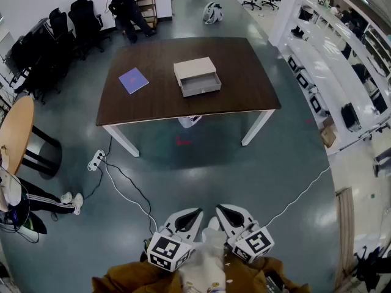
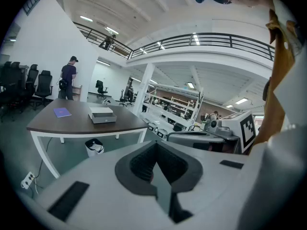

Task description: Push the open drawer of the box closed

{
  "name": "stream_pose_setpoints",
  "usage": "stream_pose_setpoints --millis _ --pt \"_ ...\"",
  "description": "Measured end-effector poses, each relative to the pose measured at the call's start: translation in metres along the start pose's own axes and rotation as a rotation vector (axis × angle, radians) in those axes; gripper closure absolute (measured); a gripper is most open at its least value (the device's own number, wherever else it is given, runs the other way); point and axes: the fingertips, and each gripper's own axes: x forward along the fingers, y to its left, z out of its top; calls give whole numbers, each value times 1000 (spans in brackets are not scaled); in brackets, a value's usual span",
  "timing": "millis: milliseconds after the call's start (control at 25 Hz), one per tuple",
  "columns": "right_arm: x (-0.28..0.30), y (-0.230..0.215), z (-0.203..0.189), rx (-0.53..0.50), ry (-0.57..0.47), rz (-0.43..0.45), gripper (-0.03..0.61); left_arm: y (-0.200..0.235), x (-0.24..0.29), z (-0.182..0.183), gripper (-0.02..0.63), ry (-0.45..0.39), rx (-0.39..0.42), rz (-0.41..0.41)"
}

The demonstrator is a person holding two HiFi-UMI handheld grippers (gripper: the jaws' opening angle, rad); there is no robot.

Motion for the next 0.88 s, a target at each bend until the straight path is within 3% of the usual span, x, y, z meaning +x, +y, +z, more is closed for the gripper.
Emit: stream_pose_setpoints --millis 320,520,680,880 --pt "15 0 0 -13 -11 42 577 4 11 -4 612 25 -5 19" --pt "15 -4 6 65 -18 94 577 3 22 1 614 21 -8 26" --pt "0 -21 2 67 12 117 577 -11 41 6 614 30 -16 33" --pt "-22 -49 6 33 -31 128 577 -30 66 8 614 40 -14 55"
